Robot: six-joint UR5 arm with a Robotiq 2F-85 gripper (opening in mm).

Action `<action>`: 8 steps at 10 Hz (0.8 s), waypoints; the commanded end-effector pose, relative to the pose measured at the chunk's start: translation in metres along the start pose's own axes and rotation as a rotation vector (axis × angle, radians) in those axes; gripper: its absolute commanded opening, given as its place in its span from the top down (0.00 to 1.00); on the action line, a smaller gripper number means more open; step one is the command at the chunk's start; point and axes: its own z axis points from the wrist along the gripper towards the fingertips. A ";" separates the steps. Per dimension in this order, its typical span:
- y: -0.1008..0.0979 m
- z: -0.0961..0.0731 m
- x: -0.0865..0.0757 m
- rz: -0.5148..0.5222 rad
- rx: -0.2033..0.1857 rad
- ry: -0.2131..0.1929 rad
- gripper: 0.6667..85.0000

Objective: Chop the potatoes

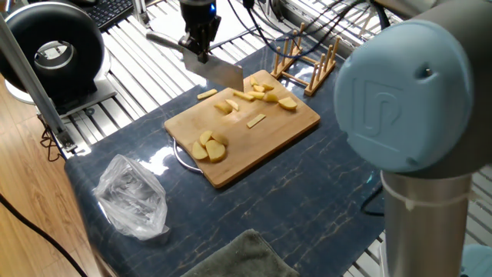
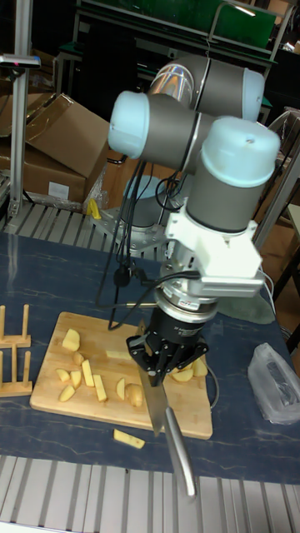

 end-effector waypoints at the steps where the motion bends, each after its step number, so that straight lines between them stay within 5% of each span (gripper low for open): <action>1: 0.018 0.008 0.014 0.052 -0.053 0.014 1.00; 3: 0.016 0.014 0.020 0.003 -0.037 -0.010 1.00; 5: -0.009 0.014 0.017 -0.019 0.047 -0.019 1.00; 8: -0.004 0.013 0.031 0.062 0.008 0.039 1.00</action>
